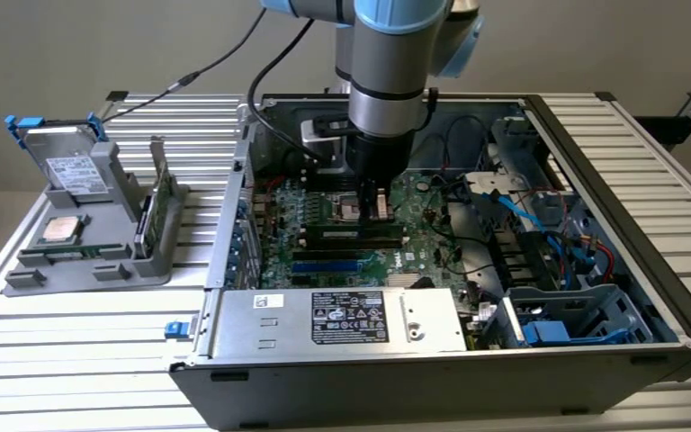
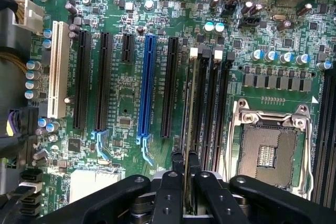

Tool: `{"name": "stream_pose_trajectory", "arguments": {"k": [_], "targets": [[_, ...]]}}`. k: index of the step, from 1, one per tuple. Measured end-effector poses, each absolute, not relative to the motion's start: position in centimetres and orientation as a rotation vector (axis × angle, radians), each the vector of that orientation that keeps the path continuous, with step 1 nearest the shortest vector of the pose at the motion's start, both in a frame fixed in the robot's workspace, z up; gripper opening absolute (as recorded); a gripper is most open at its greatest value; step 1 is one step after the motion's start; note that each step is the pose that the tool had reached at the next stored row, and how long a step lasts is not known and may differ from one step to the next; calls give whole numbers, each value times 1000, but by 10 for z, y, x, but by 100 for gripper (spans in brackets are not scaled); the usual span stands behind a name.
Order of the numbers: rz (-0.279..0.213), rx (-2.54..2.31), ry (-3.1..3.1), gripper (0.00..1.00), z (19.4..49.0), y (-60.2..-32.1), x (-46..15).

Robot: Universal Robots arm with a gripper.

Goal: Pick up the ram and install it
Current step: 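Insert the ram into the slot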

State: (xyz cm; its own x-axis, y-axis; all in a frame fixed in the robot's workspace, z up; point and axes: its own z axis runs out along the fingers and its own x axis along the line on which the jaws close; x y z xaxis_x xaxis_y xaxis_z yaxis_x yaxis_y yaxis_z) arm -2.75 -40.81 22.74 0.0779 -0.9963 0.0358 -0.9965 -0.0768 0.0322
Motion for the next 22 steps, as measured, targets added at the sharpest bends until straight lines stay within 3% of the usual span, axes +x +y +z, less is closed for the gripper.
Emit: {"name": "stream_pose_trajectory", "arguments": {"k": [22], "targets": [[32, 2257, -2090, 14, 223, -404, -27]]}}
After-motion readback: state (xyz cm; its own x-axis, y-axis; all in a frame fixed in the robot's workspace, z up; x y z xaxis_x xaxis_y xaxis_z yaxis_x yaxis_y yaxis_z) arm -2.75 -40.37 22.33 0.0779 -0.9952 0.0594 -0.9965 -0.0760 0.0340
